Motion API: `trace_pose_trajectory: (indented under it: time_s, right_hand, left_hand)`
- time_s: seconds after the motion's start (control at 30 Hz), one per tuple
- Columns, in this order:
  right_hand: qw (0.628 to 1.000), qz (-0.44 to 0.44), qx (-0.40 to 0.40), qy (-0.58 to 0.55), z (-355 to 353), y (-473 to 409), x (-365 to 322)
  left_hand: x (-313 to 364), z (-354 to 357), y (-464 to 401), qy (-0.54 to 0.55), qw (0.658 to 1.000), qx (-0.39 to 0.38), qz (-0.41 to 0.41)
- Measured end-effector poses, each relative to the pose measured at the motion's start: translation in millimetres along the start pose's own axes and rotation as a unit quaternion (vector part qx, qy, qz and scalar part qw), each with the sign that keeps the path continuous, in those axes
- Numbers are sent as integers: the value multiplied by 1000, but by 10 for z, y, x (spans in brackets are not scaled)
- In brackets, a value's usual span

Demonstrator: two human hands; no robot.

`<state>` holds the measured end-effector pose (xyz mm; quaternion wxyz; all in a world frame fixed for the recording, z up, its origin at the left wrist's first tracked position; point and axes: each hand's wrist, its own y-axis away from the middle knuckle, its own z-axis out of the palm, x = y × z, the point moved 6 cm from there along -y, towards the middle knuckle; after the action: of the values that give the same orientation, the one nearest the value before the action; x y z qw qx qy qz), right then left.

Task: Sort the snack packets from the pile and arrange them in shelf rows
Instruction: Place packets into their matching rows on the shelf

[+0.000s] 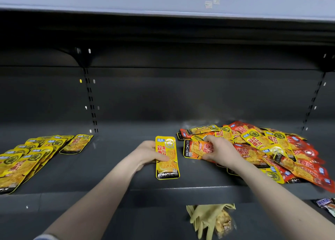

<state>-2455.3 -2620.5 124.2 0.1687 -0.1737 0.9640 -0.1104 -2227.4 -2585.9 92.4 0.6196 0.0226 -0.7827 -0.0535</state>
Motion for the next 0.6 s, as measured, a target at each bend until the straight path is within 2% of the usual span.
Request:
trace_pose_trajectory:
  time_s: [0.07, 0.27, 0.4, 0.6]
  right_hand:
    - [1000, 0, -4, -22, -13, -17, -25]
    - [982, 44, 37, -181, -59, -79, 31]
    - [963, 66, 26, -260, -41, -94, 89]
    - [914, 90, 0, -396, 16, -54, 118]
  left_hand:
    - [1, -38, -8, 4, 1000, 6, 6]
    - [19, -23, -1, 34, 999, 12, 18]
    - [30, -112, -5, 26, 997, 65, 21]
    - [42, -229, -16, -12, 987, 154, 47]
